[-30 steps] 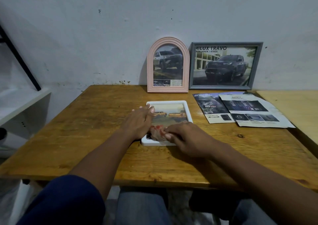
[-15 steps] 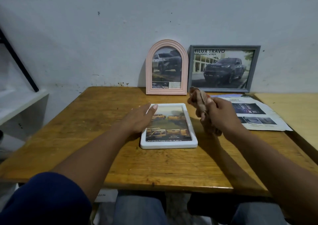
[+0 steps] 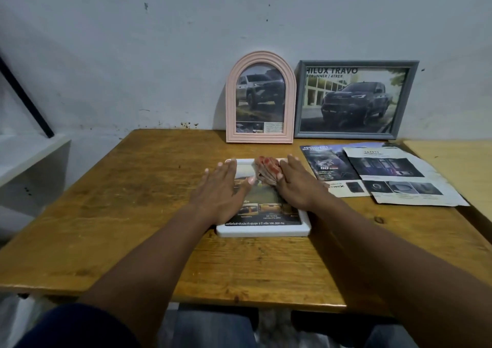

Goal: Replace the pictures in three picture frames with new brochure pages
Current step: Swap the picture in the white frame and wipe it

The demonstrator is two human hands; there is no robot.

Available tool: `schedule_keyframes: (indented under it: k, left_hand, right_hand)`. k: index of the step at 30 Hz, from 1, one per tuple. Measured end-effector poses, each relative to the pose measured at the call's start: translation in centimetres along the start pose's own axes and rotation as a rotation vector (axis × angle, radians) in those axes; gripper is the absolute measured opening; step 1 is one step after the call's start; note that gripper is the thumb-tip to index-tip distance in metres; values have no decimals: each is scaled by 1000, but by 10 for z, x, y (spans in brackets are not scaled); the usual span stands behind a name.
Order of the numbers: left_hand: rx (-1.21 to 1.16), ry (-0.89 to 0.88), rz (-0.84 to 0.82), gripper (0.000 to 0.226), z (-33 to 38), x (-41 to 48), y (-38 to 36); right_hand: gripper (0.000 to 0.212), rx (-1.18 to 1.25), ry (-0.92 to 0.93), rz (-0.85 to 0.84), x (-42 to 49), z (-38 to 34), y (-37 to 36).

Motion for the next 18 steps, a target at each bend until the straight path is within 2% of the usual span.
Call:
schedule_keyframes:
  k: [8,12,14,16,18]
  left_hand:
    - [39,59,34,93,0,-10,7]
    - [-8,79,39,91,1,-15,9]
    - [-61,73,32,91,-3,-12,9]
    - [-135,66,17,101,-9,-8,8]
    - [-275,80,-9,104,-14,-7,9]
  right_hand:
    - [53,44,65,24,-123,-37,-14]
    - [59,-70,131,125,-138,-73,-29]
    - [60,-90,163,111,-129,-94,-40]
    - [57,-47,193,64,-120,-111,-42]
    - [51,139,211,4,-119,-113,-31]
Point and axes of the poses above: each hand's wrist, its own x-axis towards the middle knuckle, its own y-axis out of the back of the hand, z = x × y, the point moved 9 cm from there along x, towards the middle knuckle, and after that the axes turned 8 degrees about -z, right-handed, at the moved point
